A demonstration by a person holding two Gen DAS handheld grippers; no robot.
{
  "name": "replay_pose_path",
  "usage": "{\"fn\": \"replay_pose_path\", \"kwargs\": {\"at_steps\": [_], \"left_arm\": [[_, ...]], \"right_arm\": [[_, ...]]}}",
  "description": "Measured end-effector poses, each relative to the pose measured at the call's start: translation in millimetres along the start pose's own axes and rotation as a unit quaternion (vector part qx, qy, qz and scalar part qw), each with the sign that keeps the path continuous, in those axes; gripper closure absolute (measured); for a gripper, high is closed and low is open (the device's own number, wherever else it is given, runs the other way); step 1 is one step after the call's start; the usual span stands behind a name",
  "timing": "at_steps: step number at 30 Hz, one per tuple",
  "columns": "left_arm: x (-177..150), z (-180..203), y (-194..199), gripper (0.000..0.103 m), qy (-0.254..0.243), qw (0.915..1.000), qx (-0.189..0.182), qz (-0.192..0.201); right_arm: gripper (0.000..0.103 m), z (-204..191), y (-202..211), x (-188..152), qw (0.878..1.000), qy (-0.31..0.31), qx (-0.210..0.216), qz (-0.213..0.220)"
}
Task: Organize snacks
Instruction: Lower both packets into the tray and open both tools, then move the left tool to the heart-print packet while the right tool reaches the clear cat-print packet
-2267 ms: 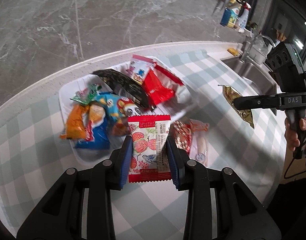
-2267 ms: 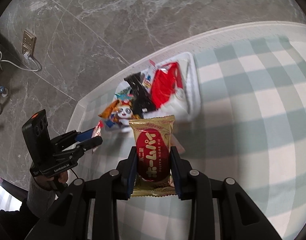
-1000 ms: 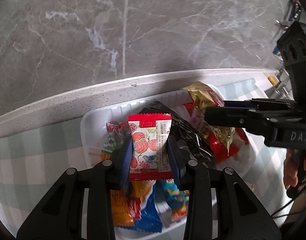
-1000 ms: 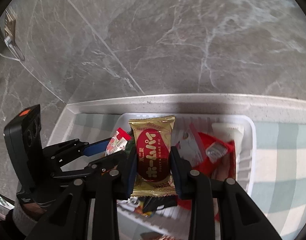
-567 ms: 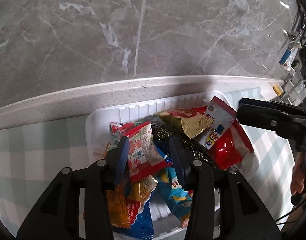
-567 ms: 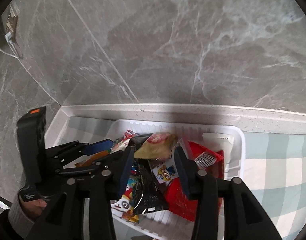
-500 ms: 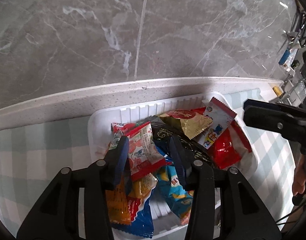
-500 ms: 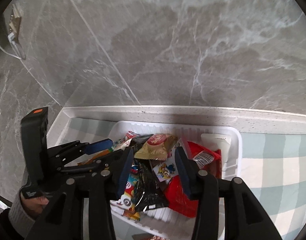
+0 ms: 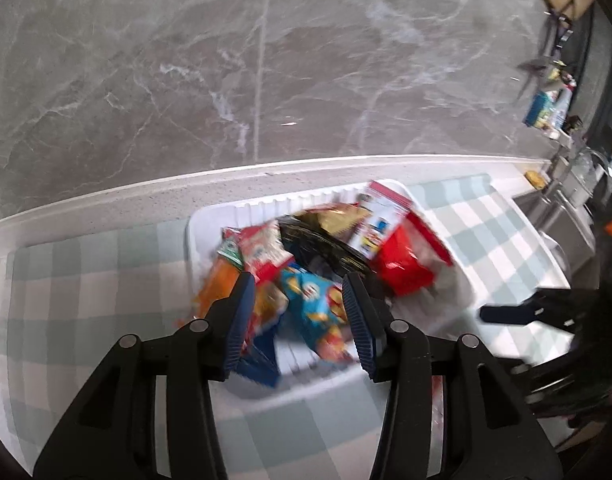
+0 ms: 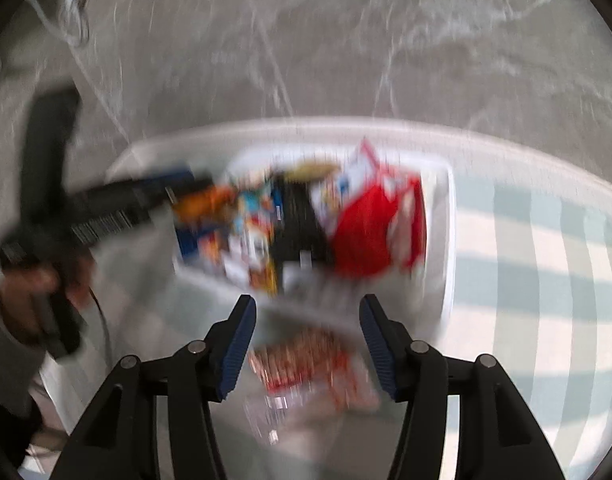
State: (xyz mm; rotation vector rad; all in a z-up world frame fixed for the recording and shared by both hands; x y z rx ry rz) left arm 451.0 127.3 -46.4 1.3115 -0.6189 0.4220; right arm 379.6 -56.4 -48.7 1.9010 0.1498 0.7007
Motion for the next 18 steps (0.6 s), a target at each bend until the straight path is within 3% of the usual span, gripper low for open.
{"fn": "replay_pose_path", "kwargs": {"at_steps": [4,9,18], "left_arm": [[-17,23,17,0.058,-0.026,0.9996,-0.015,-0.003],[-37,47,21,0.058,-0.043,0.9986,-0.027,-0.014],[-63,72,16,0.058,-0.067,0.9955,-0.057,-0.036]], "right_arm": [[0.046,2,-16,-31,0.999,0.013,-0.038,-0.027],[0.042,6,-29,-47,0.995,0.035,-0.080,-0.039],[0.040,18,-21,-69,0.992,0.054,-0.107,-0.049]]}}
Point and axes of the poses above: each gripper's, at about its wrist camera, not at the fingertips, and y roughly against the way its jaws point, z to its right, x to its top, the point moved 9 cm from there along -y, roughly the way its jaws point, and after that the axes turned 2 degrees about -z, right-handed, at the moved point
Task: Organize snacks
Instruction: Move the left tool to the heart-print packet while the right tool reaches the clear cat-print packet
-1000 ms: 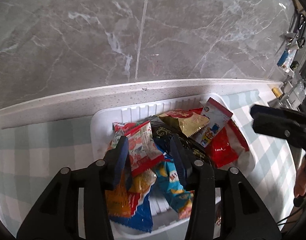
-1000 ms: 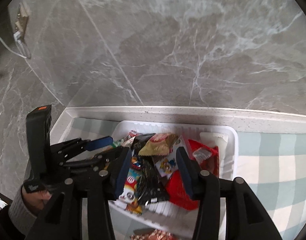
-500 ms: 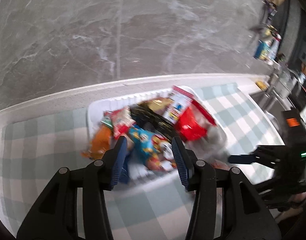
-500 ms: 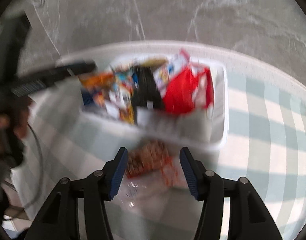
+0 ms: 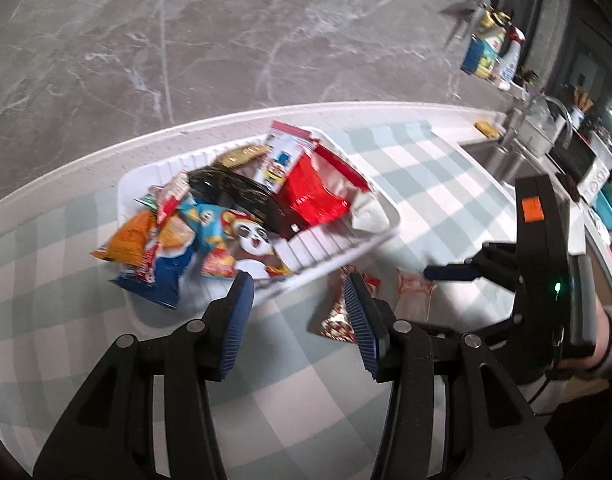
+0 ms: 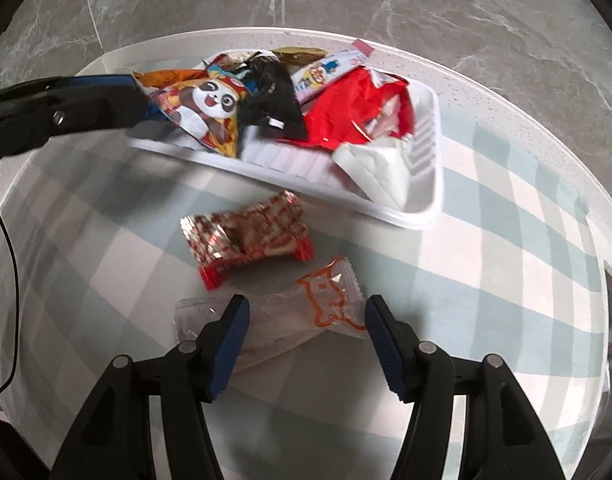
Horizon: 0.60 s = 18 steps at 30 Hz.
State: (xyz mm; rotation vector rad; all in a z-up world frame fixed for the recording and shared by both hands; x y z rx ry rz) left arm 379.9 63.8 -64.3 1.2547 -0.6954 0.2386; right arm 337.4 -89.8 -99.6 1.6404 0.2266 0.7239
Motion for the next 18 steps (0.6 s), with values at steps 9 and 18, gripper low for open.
{"fn": "replay_pose_path", "kwargs": {"at_steps": [9,18], "left_arm": [[-19,32,-25,0.057,-0.049,0.9972,-0.037,-0.042],[-30,49,-59,0.057,-0.083,0.9931,-0.035,-0.075]], "right_arm": [[0.037,36,11,-31,0.998,0.034,-0.046,0.001],[0.036,69,33,-43,0.998,-0.067,-0.010,0.006]]}}
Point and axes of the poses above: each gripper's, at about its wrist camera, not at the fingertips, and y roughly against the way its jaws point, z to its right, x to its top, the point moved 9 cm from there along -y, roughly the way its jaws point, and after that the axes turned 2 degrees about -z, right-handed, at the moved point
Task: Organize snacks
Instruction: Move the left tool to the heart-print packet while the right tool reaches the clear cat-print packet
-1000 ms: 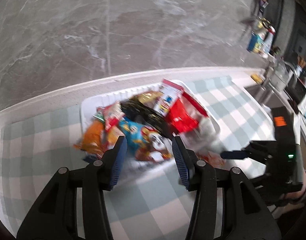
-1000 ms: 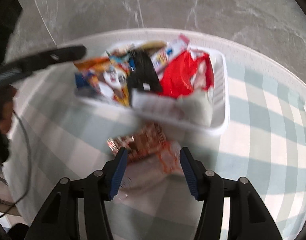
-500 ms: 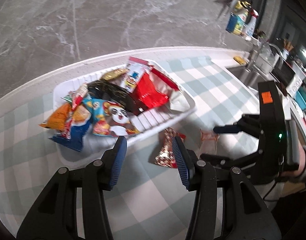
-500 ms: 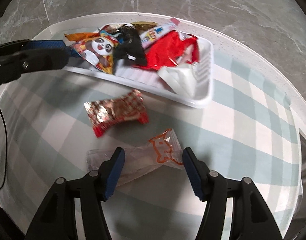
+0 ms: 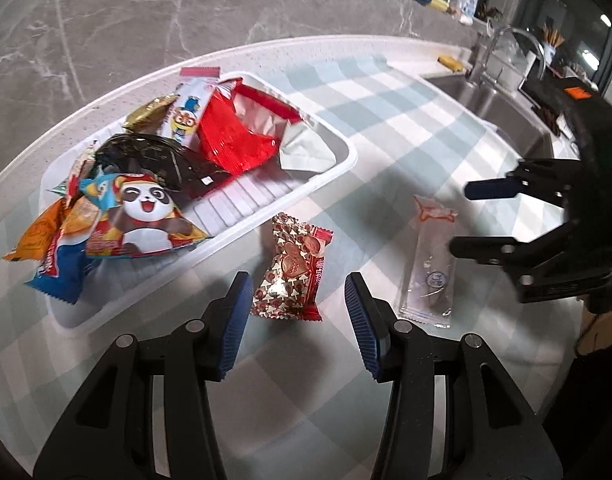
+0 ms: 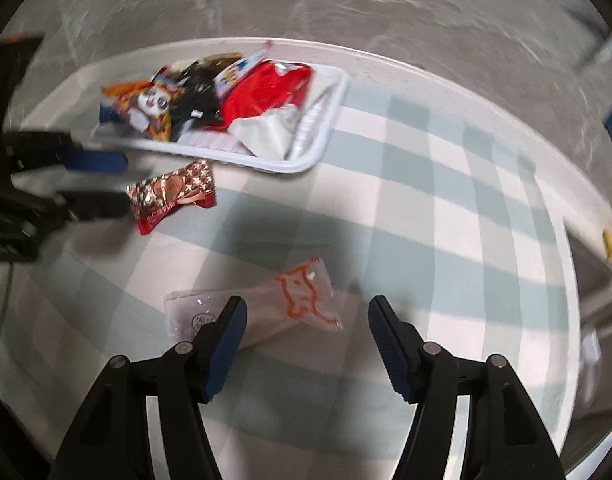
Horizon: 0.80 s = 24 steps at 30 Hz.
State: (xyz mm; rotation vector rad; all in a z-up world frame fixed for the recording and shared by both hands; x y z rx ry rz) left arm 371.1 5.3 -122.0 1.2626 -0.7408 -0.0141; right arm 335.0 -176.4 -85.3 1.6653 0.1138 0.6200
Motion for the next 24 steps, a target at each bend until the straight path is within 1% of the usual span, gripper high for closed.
{"fn": "replay_pose_path", "kwargs": {"at_steps": [3,8,9,12,19,24], "left_arm": [[-1,1,-11,0.057,-0.009,0.9999,0.010,-0.011],[2,2,-26,0.057,-0.020,0.9993,0.021,-0.022],[3,2,-28,0.057,-0.023,0.9992,0.024,-0.023],[5,4,-32,0.057,-0.033,0.9987,0.029,-0.025],[12,12,-39,0.057,-0.047,0.9979,0.036,-0.027],[14,14,-43,0.057,-0.049,0.9976,0.041,-0.028]], "right_arm": [[0.035,-3,-2,-7,0.999,-0.035,0.021,-0.013],[0.035,-17,-9,-27,0.993,-0.094,0.065,-0.041],[0.033,-19,-9,-29,0.992,-0.095,0.066,-0.041],[0.032,-27,-7,-31,0.993,-0.093,0.069,-0.037],[0.032,-30,-15,-15,0.995,-0.074,0.067,-0.030],[0.031,-31,-19,-7,0.995,-0.070,0.061,-0.029]]}}
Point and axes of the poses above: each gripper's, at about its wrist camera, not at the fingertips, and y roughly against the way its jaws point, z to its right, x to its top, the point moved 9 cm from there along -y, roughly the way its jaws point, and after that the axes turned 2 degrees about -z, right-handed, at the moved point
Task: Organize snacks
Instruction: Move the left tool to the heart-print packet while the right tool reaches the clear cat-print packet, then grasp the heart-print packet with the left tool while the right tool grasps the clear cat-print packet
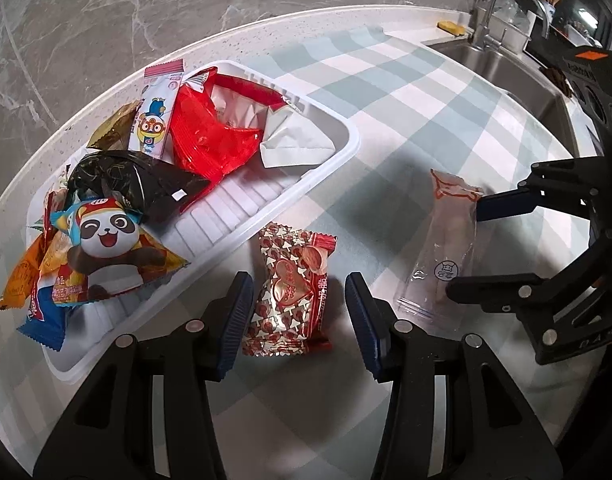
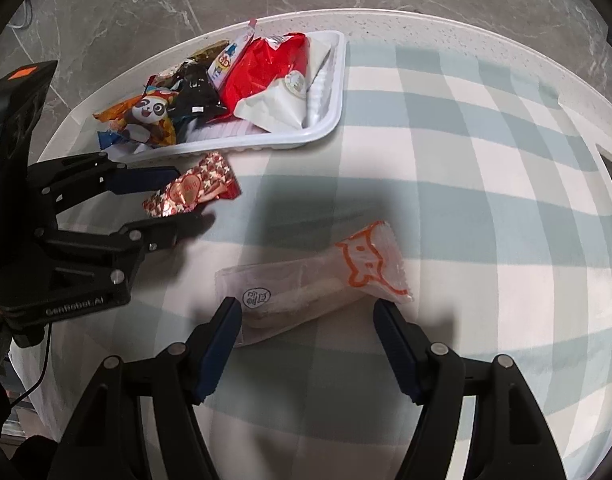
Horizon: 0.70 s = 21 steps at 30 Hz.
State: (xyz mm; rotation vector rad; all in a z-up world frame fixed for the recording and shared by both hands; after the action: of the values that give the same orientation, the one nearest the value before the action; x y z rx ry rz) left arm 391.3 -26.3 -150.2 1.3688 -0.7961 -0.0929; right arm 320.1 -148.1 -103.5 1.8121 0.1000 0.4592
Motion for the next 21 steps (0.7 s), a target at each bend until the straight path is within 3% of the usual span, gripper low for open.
{"fn": "replay_pose_path", "kwargs": {"at_steps": [8,21], "left_arm": [[1.8,3.2,-4.9,0.057,0.000,1.0000,0.006,-0.002],[1.1,3.5,-6.9,0.057,0.002,1.0000,0.009,-0.001]], "right_arm": [[0.025,-4.7,-3.5,2.8,1.000,-0.005,-0.001,-0.002],[0.025,-4.0,-5.9,10.1,1.000,-0.002,0.007,0.002]]}}
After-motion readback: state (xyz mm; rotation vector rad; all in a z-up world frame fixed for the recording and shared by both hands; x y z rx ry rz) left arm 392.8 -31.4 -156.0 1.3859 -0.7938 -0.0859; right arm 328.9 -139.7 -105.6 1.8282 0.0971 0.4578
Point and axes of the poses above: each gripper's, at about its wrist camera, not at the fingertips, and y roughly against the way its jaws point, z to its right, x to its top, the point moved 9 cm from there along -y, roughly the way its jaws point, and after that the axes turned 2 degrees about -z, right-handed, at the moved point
